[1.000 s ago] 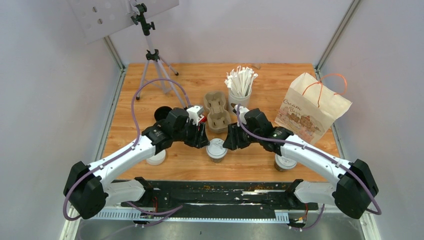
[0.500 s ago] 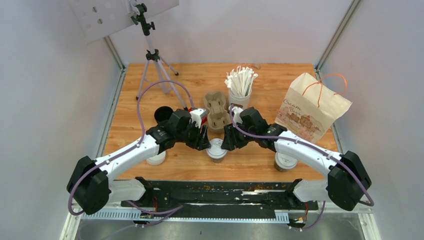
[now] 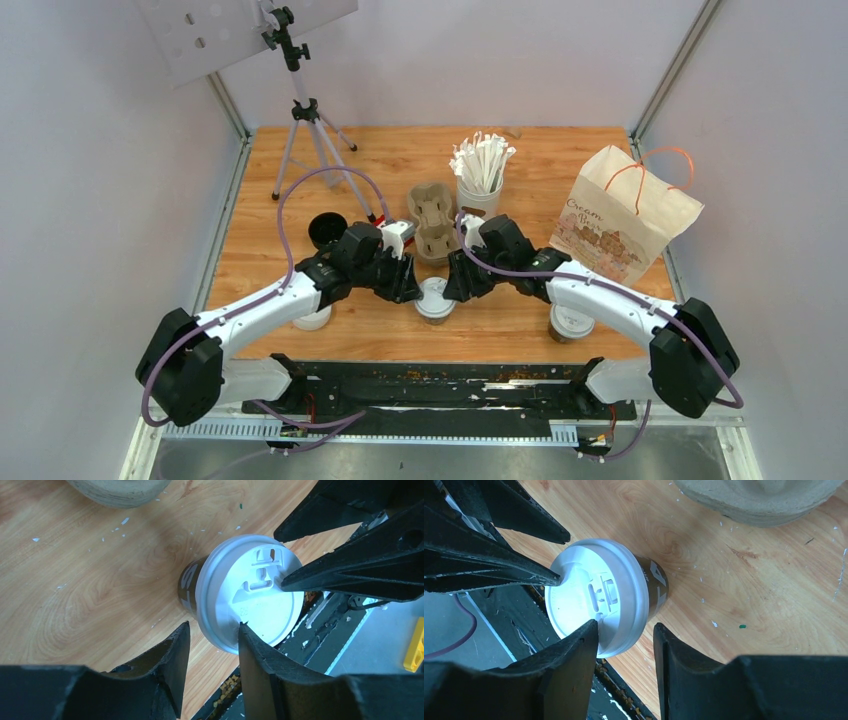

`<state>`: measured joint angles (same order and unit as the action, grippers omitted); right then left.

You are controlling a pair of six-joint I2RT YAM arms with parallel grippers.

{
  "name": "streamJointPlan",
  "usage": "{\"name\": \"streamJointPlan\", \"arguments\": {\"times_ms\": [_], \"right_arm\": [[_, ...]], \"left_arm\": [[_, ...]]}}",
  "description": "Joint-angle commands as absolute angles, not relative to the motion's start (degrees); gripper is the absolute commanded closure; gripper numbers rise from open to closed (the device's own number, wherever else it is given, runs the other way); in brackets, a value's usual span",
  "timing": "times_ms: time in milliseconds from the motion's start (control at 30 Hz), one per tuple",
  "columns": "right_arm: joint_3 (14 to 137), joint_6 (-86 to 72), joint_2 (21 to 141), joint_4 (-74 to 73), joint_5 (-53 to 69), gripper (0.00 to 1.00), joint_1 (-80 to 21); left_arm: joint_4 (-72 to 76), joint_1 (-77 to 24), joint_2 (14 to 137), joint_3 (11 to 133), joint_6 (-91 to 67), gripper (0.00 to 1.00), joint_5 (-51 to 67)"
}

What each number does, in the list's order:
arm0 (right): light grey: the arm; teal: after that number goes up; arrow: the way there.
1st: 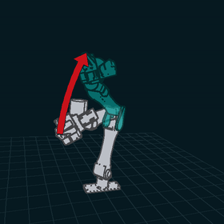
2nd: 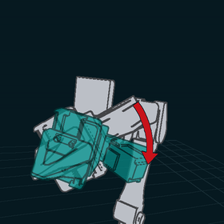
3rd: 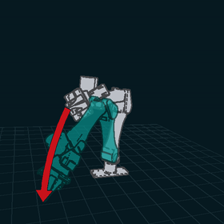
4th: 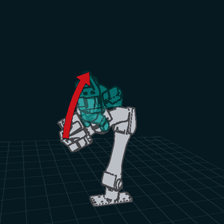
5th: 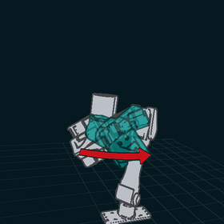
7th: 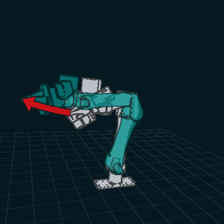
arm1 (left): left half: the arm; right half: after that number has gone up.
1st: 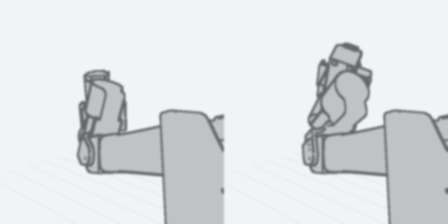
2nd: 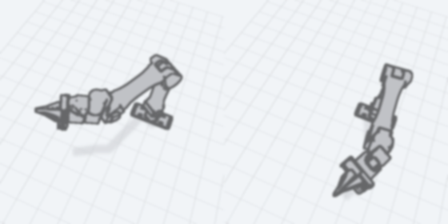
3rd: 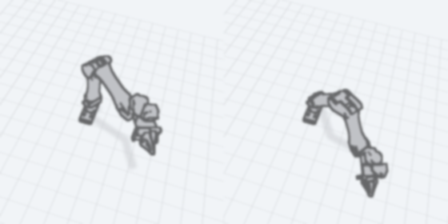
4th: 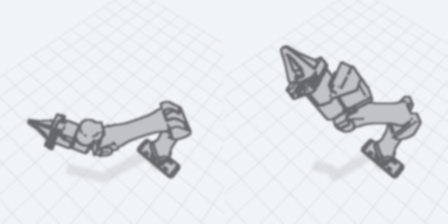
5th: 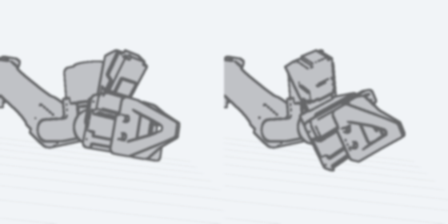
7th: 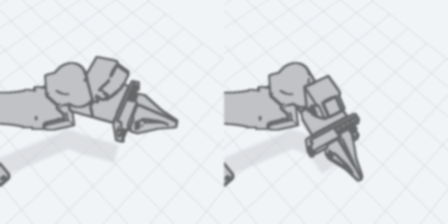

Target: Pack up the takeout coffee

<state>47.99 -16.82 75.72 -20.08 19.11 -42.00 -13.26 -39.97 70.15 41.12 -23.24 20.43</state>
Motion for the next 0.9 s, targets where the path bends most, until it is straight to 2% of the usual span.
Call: {"name": "streamJointPlan", "arguments": {"times_ms": [0,67,167,233,600,867], "right_arm": [[48.1,-15.0,76.4,-18.4,20.1,0.56,-41.4],[48.9,-15.3,76.4,-18.9,20.7,0.54,-41.4],[51.7,-16.6,76.6,-22.2,20.7,0.45,-41.2],[54.2,-17.3,76.9,-24.6,20.2,0.43,-41.3],[58.5,-18.7,77.5,-29.8,17.5,0.52,-41.4],[58.5,-20.6,78.5,-29.7,15.9,0.53,-41.6]], "left_arm": [[-12.6,-39.9,69.9,38.8,-24.7,0.53,21.4],[-12.2,-40.0,69.9,38.4,-25.4,0.55,21.6],[-10.9,-40.3,68.9,37.7,-26.3,0.55,21.5],[-10.9,-40.3,68.7,37.7,-26.7,0.54,21.1],[-10.0,-40.3,68.3,37.7,-27.7,0.51,20.7],[-9.4,-40.3,69.5,38.1,-27.5,0.51,21.0]]}}
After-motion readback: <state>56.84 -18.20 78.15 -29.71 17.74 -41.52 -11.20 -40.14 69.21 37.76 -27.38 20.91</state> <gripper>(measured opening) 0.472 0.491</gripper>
